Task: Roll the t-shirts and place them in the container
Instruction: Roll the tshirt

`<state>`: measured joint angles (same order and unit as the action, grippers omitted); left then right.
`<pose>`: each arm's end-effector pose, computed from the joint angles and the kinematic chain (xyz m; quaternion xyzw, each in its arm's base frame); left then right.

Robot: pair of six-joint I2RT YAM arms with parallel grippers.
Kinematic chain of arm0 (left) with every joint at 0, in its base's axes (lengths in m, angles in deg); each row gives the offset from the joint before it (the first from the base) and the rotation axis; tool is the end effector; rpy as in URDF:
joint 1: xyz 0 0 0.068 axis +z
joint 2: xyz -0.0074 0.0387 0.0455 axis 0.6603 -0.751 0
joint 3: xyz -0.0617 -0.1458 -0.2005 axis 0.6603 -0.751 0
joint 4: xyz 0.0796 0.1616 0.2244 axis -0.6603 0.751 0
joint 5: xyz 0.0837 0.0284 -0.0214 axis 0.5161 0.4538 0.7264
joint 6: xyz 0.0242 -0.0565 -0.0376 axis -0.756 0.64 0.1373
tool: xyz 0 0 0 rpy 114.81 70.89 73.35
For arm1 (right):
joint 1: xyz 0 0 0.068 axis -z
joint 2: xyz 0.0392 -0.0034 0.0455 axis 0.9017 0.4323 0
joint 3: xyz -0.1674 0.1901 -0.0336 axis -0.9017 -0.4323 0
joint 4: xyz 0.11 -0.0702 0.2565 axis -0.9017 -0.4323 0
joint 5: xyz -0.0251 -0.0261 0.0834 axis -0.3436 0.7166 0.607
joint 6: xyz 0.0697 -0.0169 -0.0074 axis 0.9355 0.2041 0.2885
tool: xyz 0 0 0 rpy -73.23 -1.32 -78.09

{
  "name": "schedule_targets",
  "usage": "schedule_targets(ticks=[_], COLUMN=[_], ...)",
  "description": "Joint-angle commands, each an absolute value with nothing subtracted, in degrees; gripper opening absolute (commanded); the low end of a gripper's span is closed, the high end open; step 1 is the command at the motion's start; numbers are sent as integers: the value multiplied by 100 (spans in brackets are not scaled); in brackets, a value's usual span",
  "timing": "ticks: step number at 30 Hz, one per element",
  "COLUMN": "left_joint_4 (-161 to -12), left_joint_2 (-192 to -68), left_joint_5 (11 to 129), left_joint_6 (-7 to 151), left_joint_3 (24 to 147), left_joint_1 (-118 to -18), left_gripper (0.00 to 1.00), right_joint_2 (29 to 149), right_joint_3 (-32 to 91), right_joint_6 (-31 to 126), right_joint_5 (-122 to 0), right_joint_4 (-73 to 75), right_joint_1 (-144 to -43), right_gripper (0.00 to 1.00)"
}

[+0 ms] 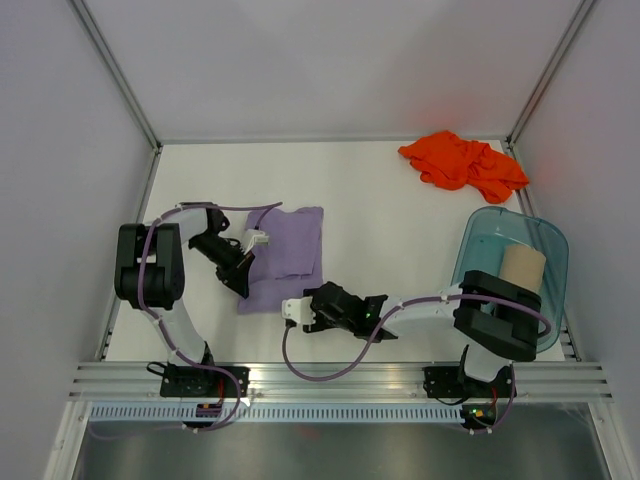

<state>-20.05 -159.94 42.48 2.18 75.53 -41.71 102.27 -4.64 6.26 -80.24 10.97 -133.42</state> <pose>0.2872 -0.0369 0.0905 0.4175 0.8432 -0.3382 0.0186 0.1358 0.3212 0.0874 -0.6927 0.5968 0.0291 0.4038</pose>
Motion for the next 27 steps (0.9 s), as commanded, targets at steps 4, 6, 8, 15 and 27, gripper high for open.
schedule_targets(ticks=[4, 6, 8, 15, 27], left_joint_4=[-2133, -2133, -2115, -2080, -2185], left_joint_2=[-16092, -16119, -16136, -15812, -14451], left_joint_5=[4270, 4279, 4314, 4340, 4076], left_joint_6=[298, 289, 280, 78, -711], left_joint_3=[7868, 7886, 7903, 8236, 8054], left_joint_1=[-4141, -4141, -4150, -3904, -3895], left_gripper=[20, 20, 23, 44, 62], right_joint_2=[10644, 10785, 10952, 10663, 10487], right_joint_3=[-263, -228, -52, 290, 1241], right_joint_6=[354, 389, 529, 1099, 2366], right_joint_5=[-8418, -8418, -8550, -7682, -3296], right_joint_4=[1707, 1681, 1506, 619, -1133], right_joint_1=[-13373, -13382, -13373, -13189, -11661], right_gripper=[59, 55, 33, 0, 0])
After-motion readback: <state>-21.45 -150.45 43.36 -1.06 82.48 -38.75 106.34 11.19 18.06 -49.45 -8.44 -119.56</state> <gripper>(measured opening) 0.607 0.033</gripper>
